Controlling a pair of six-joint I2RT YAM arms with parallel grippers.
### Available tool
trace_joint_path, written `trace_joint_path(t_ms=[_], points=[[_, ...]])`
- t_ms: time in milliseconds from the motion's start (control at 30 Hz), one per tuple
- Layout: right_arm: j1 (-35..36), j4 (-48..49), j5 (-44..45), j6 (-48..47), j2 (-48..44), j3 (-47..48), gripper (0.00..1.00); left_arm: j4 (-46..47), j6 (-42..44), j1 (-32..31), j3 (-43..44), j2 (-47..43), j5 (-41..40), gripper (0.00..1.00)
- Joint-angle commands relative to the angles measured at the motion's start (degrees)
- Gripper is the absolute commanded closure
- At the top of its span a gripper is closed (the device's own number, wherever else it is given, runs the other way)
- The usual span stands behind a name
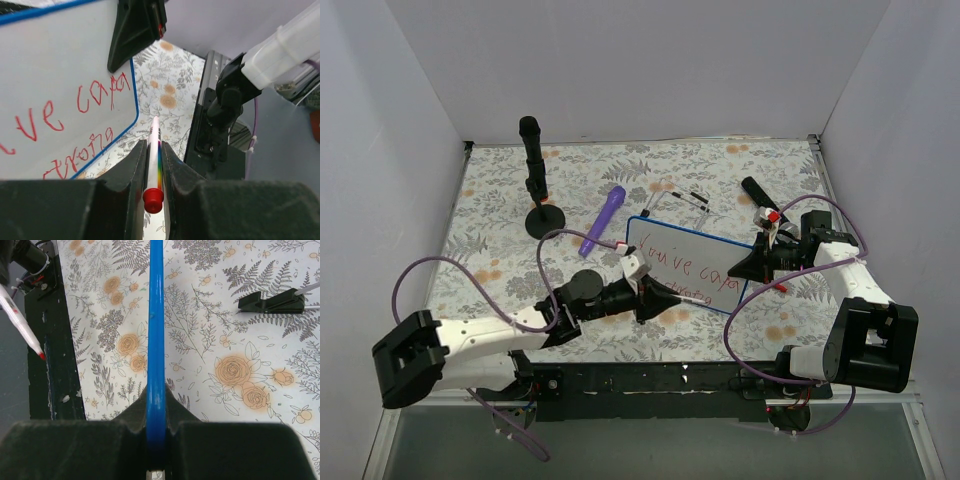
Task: Write a sentence on the whiteboard
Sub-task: Place the whiteboard on the whiteboard stand.
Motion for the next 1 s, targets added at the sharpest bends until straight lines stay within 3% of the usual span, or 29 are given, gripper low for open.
trace_joint_path(t_ms=[0, 200, 633, 967], points=[[-0.38, -0.90, 7.09, -3.87, -1.15, -0.32, 0.99, -10.47, -0.31, 0.72, -2.25, -10.31, -6.33, 1.00], [-0.73, -10.48, 4.00, -14.16, -0.45, 2.22, 0.99, -20.57, -2.69, 2.03, -3.58, -24.55, -12.68, 1.00], [-0.90, -17.51, 7.08, -10.21, -5.72, 11.19, 0.99, -37.53, 2.14, 5.11, 3.63, -36.08, -21.21, 1.00], [-1.78, -25.16, 3.13, -8.27, -5.64, 23.32, 0.99, -39.22, 0.48, 5.11, -1.81, -46.70, -25.95, 1.00]])
